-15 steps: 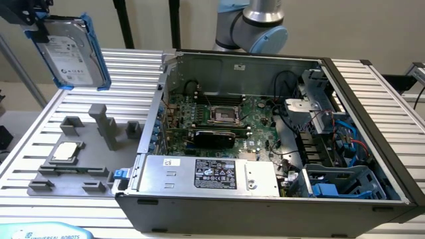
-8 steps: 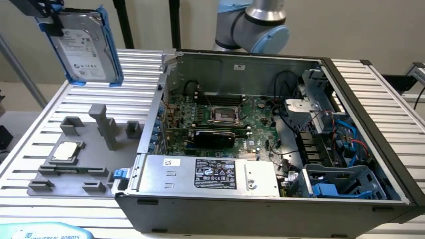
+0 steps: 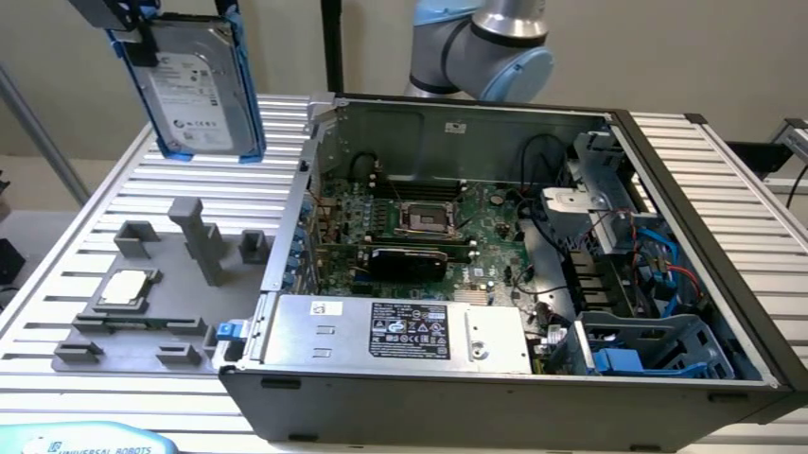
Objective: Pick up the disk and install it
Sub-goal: 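Pick up the disk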
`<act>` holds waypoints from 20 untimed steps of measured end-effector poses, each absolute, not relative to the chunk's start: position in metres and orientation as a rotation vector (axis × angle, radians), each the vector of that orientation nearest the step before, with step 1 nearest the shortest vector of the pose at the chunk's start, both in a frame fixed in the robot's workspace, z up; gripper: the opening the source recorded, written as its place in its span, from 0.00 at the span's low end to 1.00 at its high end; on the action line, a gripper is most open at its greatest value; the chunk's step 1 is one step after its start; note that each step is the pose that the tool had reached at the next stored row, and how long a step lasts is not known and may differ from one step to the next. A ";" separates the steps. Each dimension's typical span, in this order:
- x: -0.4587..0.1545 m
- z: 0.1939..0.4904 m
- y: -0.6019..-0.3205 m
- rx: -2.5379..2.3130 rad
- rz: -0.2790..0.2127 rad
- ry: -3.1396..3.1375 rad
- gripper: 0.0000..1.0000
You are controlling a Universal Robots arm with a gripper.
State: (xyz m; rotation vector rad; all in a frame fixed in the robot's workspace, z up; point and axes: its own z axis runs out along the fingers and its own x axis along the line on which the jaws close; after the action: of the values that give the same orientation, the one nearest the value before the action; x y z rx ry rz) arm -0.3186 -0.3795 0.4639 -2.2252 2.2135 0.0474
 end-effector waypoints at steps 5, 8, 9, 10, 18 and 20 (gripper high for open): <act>-0.296 0.470 -0.383 -2.225 0.048 2.213 0.33; -0.282 0.475 -0.385 -2.225 0.049 2.213 0.33; -0.278 0.477 -0.386 -2.225 0.049 2.213 0.33; -0.273 0.479 -0.387 -2.224 0.050 2.213 0.33; -0.237 0.490 -0.394 -2.224 0.054 2.212 0.33; -0.228 0.490 -0.397 -2.224 0.055 2.212 0.33</act>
State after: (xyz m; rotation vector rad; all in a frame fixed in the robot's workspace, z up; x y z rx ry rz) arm -0.2277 -0.3967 0.4904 -2.2237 2.2119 0.0548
